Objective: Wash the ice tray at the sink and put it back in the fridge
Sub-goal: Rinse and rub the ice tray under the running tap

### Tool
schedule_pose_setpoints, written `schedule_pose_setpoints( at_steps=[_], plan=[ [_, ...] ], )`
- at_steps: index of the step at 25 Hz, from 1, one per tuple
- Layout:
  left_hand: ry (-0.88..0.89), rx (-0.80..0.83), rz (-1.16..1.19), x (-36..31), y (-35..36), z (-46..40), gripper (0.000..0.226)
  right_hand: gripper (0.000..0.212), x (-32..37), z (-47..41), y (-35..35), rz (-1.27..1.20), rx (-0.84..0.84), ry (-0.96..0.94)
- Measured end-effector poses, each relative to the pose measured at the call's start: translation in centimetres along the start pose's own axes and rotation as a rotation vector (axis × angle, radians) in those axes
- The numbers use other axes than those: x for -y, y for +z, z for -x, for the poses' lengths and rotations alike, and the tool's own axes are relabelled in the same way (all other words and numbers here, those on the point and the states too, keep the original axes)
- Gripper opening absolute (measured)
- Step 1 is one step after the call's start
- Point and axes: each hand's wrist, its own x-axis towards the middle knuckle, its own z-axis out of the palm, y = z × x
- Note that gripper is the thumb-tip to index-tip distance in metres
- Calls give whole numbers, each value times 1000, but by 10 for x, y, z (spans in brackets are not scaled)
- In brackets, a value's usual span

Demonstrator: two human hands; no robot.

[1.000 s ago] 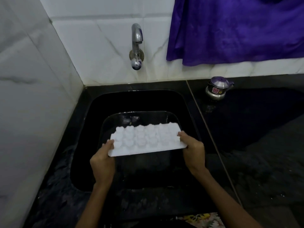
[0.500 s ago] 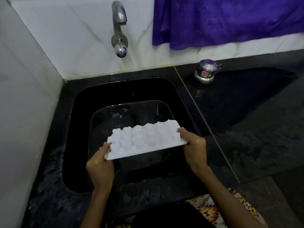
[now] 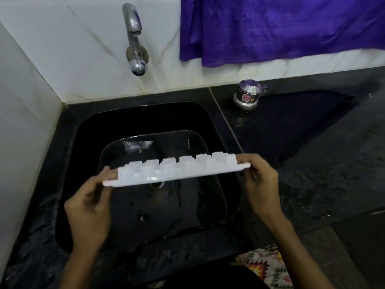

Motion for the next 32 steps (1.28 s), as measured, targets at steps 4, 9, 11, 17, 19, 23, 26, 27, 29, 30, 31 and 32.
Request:
schedule_pose_setpoints(
  at_steps=[4,9,11,17,19,23,26,27,29,30,31,32],
  plan=[
    [-117,59,169,-32,30,8,37,32,-3,-4,-37,-216,-78,179],
    [-233,62,231,-55,107,42,28,18,-48,-11,-96,-295,-177,378],
    [-297,63,238,-63,151,55,25,17,-75,-22,-131,-283,-145,424],
    [-480,-81,131,-87,278,88,17,22,-155,-64,-226,-246,96,535],
    [-507,-77,86,-90,305,93,20,25,-176,-74,-243,-253,162,559],
    [-571,14,-4,-86,338,93,30,30,-203,-91,-259,-216,287,592],
    [-572,70,-97,-81,354,90,31,30,-217,-98,-259,-166,301,613],
    [-570,70,-116,-79,357,88,31,30,-220,-99,-258,-154,299,615],
    [-565,73,-142,-75,359,85,33,30,-224,-100,-256,-138,292,628],
    [-560,78,-152,-74,359,84,34,30,-225,-100,-255,-135,292,630],
    [-553,83,-158,-73,358,84,34,30,-226,-100,-254,-136,294,629],
    [-548,89,-157,-72,359,85,35,30,-227,-99,-254,-136,291,632]
  ],
)
